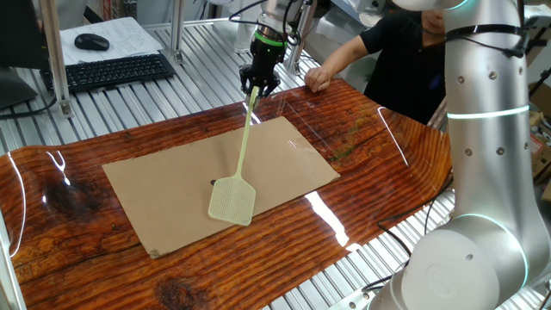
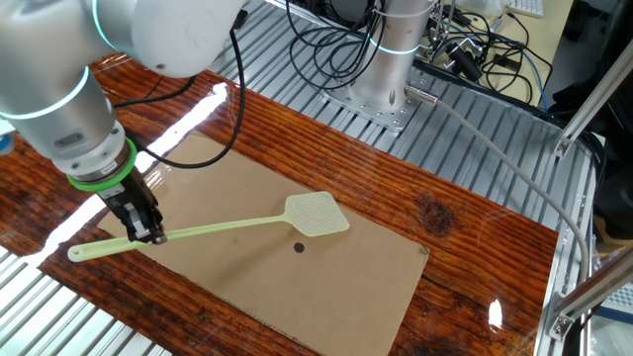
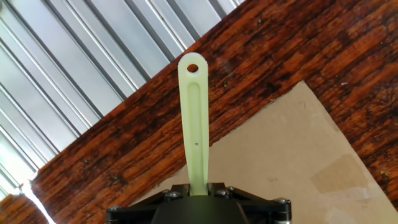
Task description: Swat with a flyswatter
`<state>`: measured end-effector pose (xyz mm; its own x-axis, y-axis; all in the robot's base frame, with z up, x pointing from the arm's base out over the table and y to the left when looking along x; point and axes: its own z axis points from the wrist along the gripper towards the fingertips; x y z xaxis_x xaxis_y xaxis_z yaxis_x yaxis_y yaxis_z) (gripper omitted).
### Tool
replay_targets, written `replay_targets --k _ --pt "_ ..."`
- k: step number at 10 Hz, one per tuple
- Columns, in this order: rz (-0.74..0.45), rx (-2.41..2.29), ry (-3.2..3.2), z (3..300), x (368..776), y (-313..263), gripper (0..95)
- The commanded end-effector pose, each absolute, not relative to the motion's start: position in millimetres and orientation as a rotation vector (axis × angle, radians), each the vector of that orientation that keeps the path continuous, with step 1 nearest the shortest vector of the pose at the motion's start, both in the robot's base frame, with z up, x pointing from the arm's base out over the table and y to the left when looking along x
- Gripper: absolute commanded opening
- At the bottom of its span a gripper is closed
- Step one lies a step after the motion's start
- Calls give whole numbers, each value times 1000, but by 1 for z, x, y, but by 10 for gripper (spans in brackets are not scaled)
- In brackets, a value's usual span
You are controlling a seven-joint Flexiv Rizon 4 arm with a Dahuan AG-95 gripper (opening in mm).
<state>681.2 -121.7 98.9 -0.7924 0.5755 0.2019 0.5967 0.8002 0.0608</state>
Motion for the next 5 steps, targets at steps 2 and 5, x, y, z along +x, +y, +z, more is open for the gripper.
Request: replay_targets --k 2,5 --pt "-192 -969 -2790 99 682 -122 0" --pt "-186 -1022 -2770 99 682 -122 0"
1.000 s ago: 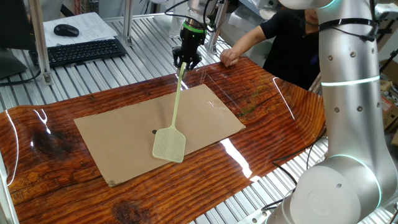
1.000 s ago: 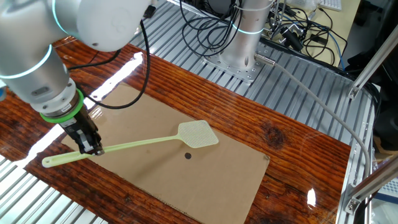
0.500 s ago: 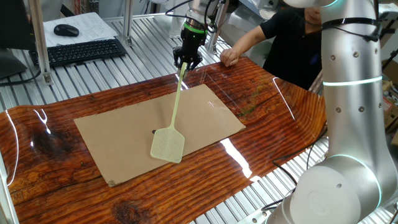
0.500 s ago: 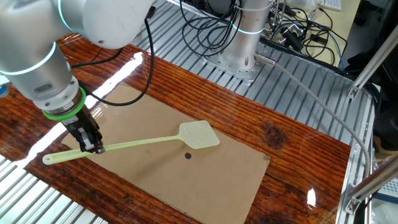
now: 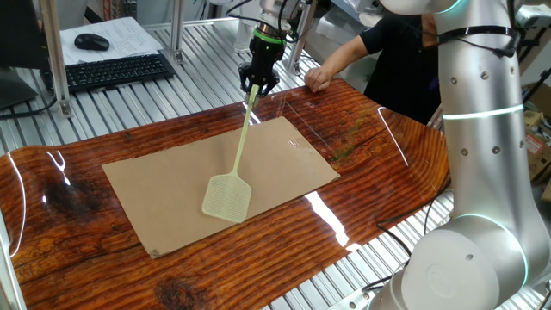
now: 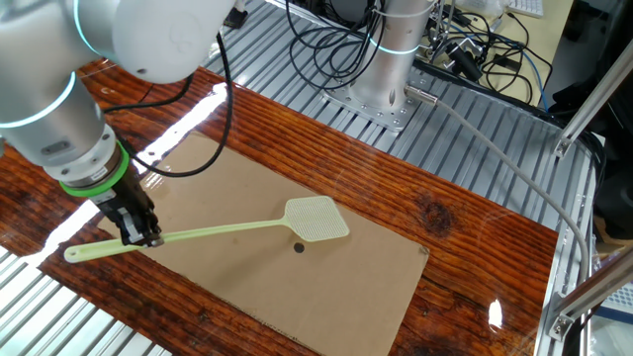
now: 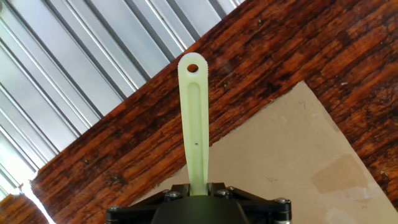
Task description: Swat with a flyswatter
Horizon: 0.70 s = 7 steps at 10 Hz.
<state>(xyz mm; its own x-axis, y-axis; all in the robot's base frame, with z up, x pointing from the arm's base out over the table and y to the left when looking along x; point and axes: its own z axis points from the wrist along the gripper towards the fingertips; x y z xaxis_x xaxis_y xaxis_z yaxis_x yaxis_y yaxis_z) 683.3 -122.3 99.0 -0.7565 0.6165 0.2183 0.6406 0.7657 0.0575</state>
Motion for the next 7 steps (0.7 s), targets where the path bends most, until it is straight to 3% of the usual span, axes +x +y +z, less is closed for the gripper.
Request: replay_targets --k 1,7 --pt "-185 -1002 -2780 99 682 -122 0" --pt "-159 -1048 -2788 99 682 -122 0"
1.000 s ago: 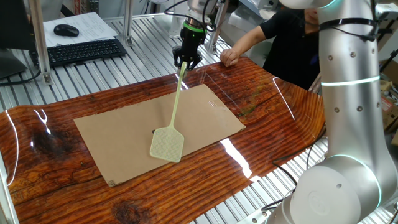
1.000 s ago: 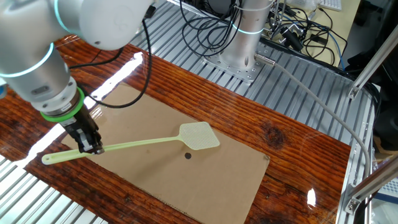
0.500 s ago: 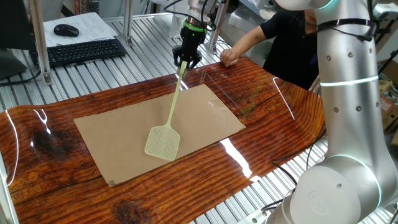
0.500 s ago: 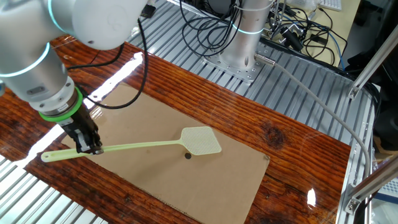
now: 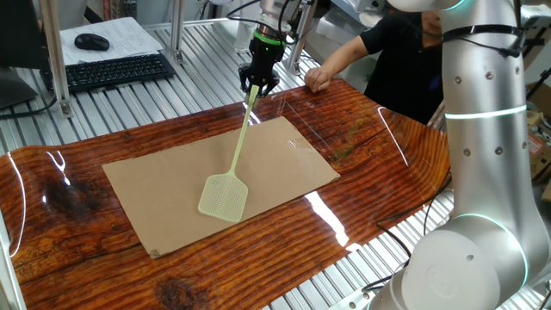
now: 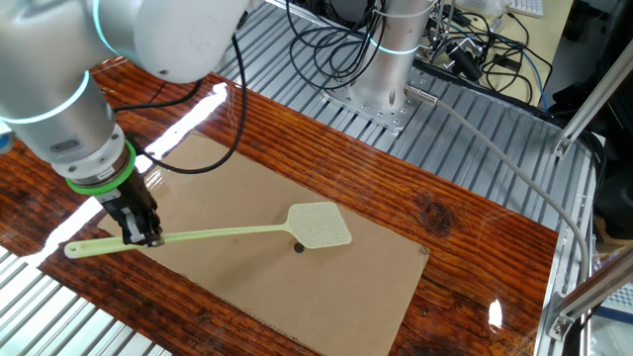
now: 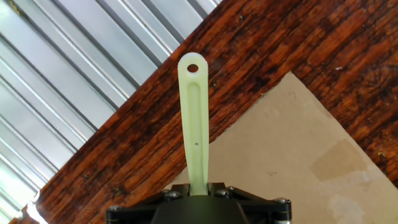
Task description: Swat with a flyswatter
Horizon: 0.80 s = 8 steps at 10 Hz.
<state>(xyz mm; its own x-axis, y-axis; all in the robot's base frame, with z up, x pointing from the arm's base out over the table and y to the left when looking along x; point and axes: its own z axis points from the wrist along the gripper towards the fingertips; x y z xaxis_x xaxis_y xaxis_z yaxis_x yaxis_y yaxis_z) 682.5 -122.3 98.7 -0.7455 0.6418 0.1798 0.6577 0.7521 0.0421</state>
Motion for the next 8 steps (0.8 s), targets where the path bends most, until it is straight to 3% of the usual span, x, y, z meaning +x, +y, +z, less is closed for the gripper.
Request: replay_targets --k 1,8 --pt "-153 -1039 -2794 99 682 -122 0" --pt "-146 -1033 -2805 102 699 -131 0"
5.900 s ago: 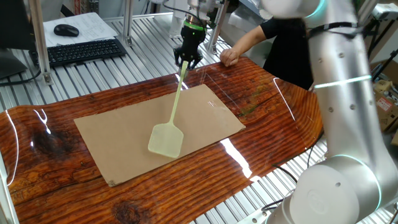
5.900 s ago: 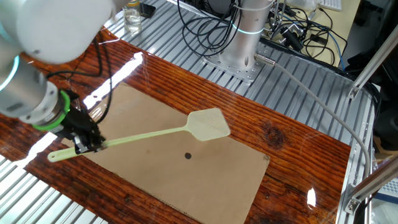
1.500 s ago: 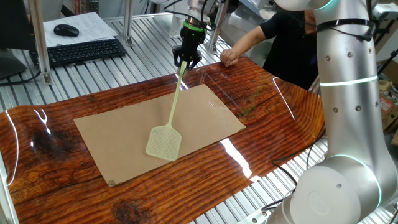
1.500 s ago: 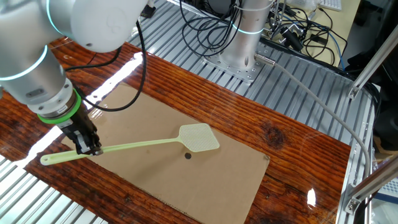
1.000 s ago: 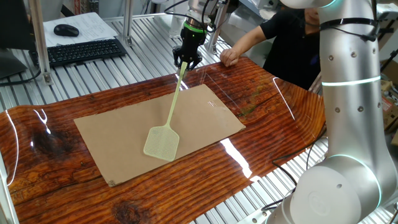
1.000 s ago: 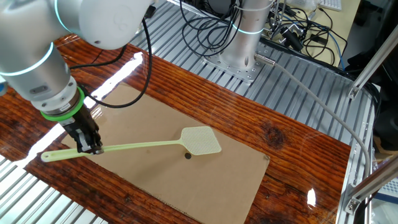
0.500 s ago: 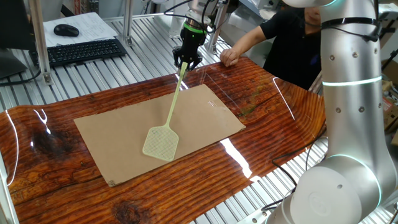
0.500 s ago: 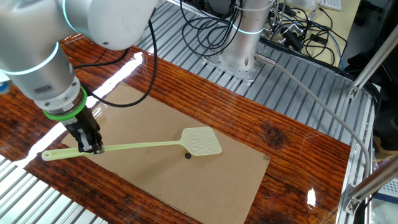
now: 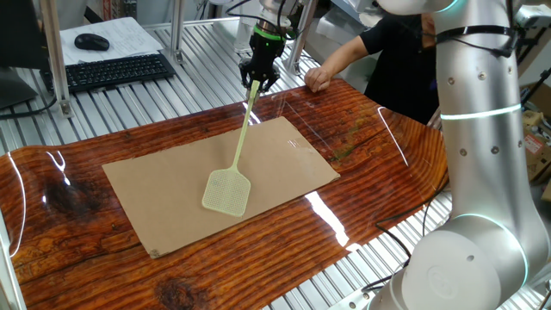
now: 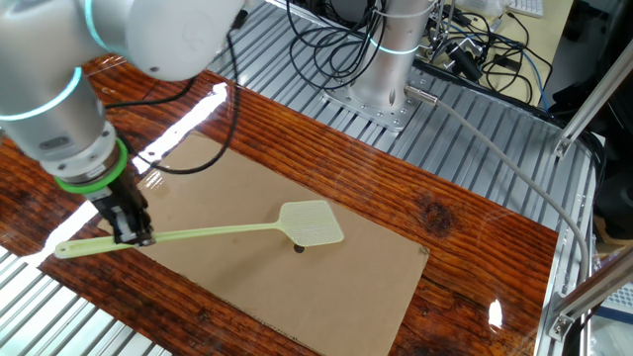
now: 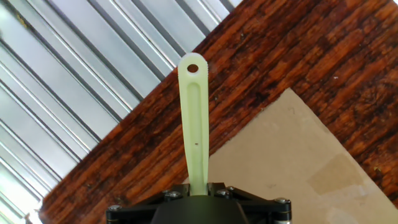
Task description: Swat with a flyswatter
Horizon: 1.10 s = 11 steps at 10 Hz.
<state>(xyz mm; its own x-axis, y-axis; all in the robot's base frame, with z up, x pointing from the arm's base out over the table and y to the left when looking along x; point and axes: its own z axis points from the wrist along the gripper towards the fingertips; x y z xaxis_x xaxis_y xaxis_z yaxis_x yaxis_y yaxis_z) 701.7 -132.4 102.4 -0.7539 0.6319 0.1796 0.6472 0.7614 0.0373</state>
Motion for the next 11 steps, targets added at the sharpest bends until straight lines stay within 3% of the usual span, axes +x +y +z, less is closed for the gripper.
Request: replay_targets --k 1,10,11 --pt "-151 -1061 -2804 100 701 -130 0" --pt "-128 -1056 -2835 94 712 -128 0" --pt "-133 -1060 -2832 93 712 -128 190"
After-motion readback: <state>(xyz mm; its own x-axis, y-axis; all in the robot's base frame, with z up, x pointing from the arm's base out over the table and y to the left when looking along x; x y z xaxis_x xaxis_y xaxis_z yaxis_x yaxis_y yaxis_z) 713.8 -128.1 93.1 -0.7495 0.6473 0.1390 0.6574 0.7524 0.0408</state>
